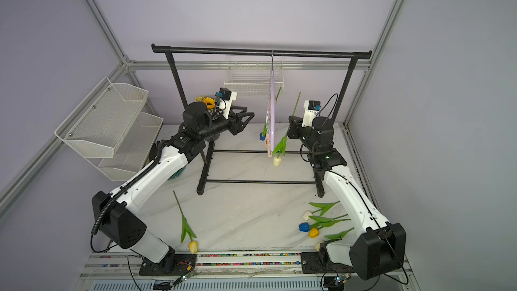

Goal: Dry the flowers on a clothes hanger
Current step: Open the clamp at the hanger.

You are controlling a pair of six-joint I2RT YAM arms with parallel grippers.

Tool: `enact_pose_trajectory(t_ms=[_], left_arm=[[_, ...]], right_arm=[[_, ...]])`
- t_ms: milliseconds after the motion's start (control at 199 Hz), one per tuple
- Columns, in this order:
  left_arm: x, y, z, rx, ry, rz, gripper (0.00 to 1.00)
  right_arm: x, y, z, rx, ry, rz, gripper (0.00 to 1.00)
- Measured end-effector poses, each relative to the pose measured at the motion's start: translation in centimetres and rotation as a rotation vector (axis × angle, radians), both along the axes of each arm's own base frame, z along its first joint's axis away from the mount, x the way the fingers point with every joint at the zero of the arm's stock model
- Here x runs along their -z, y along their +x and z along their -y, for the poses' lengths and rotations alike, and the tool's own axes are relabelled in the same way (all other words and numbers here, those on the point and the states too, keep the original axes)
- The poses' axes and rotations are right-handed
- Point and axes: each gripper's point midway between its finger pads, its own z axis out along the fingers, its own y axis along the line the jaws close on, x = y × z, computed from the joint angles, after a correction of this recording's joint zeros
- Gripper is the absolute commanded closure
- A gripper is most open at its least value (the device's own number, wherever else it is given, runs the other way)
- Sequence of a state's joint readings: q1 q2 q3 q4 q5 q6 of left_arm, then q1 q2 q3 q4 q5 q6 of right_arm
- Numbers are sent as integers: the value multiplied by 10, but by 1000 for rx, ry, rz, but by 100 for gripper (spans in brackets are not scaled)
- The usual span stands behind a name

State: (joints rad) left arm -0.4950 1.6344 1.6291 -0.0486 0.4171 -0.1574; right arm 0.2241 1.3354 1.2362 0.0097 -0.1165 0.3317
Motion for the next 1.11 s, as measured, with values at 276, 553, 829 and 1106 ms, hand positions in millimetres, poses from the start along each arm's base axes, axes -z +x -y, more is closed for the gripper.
enact_pose_trajectory(t_ms=[276, 553, 829, 1106], left_arm=[[4, 24, 3, 8, 53, -17, 56], [4, 28, -3, 29, 57, -35, 56], [-1, 48, -12, 27, 62, -65, 51], [7, 41, -9, 73, 84, -103, 48]], right_arm=[[-14, 57, -13, -4, -7, 11, 100], [-8, 91, -43, -94, -26, 5, 100], [-9, 94, -83, -237, -22, 14, 100], [-10, 89, -115, -381, -19, 27, 100]])
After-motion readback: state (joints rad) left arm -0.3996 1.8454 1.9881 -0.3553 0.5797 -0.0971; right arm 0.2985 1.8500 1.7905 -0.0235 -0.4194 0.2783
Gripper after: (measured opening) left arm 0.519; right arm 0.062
